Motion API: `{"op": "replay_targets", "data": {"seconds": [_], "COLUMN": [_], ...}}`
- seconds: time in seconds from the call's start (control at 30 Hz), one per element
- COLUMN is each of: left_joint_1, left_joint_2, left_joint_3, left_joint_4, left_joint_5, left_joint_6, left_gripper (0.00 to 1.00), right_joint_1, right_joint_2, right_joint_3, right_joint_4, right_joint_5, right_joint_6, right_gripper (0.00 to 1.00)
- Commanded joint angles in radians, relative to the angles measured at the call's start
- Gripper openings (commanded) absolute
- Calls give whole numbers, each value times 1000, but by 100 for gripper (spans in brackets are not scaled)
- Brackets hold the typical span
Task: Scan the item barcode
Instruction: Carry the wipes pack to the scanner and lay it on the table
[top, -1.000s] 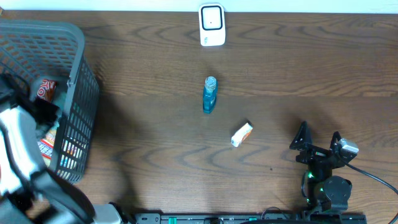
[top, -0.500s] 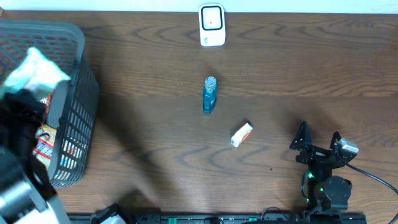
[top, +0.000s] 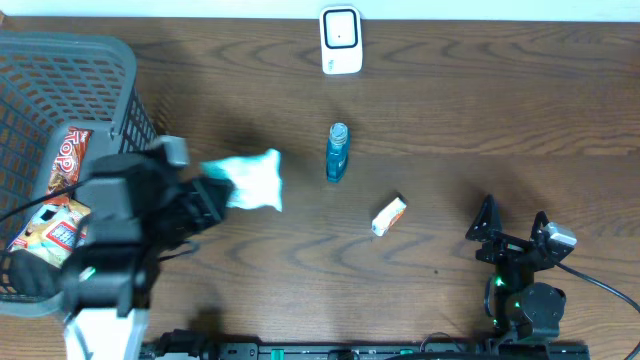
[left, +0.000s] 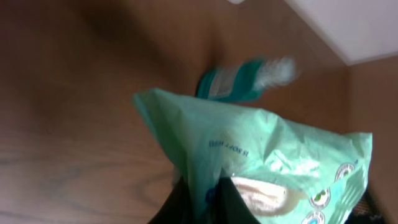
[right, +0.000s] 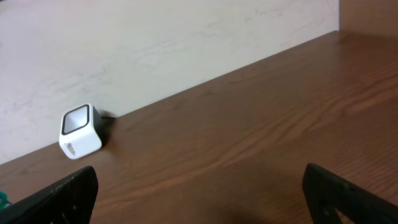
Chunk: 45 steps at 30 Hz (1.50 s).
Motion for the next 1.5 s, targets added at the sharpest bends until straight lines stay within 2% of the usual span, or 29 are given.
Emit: {"op": "replay_targets", "data": {"seconds": [0.0,0.13,0.33,0.6,0.77,0.8,0.87,0.9,0.97,1.1,1.17,1.23,1.3,1.4,1.47], "left_joint_1": [-117,-254,-409,-527,-552,-552,-552,-552,-552,-552,-552,-551,-551,-550,-542], "left_joint_2": [71,210,449,705,727,726,718,711,692,620,532,463,391,283,218], "left_joint_3": [-93,-145,-147,-147,-145,-144,-140,-137,-124,-76,-19,29,85,182,244], "left_joint_4": [104,258,369,548,588,588,582,573,533,386,251,181,134,111,112], "left_joint_5": [-39,-46,-152,-151,-152,-153,-153,-153,-168,-304,-422,-492,-558,-669,-777], "left_joint_6": [-36,-40,-41,-113,-116,-116,-116,-116,-116,-116,-115,-105,-73,-6,-2], "left_gripper": [7,8,7,8,8,13,38,67,83,87,88,95,100,98,98], "right_joint_1": [-14,-14,-14,-14,-14,-14,-14,-14,-14,-14,-14,-14,-14,-14,-14], "right_joint_2": [-4,-4,-4,-4,-4,-4,-4,-4,-4,-4,-4,-4,-4,-4,-4], "right_joint_3": [-3,-3,-3,-3,-3,-3,-3,-3,-3,-3,-3,-3,-3,-3,-3], "right_joint_4": [-1,-1,-1,-1,-1,-1,-1,-1,-1,-1,-1,-1,-1,-1,-1], "right_joint_5": [-2,-2,-2,-2,-2,-2,-2,-2,-2,-2,-2,-2,-2,-2,-2], "right_joint_6": [13,13,13,13,13,13,13,13,13,13,13,13,13,13,13], "right_gripper": [99,99,99,99,99,99,99,99,99,99,99,99,99,99,99]}}
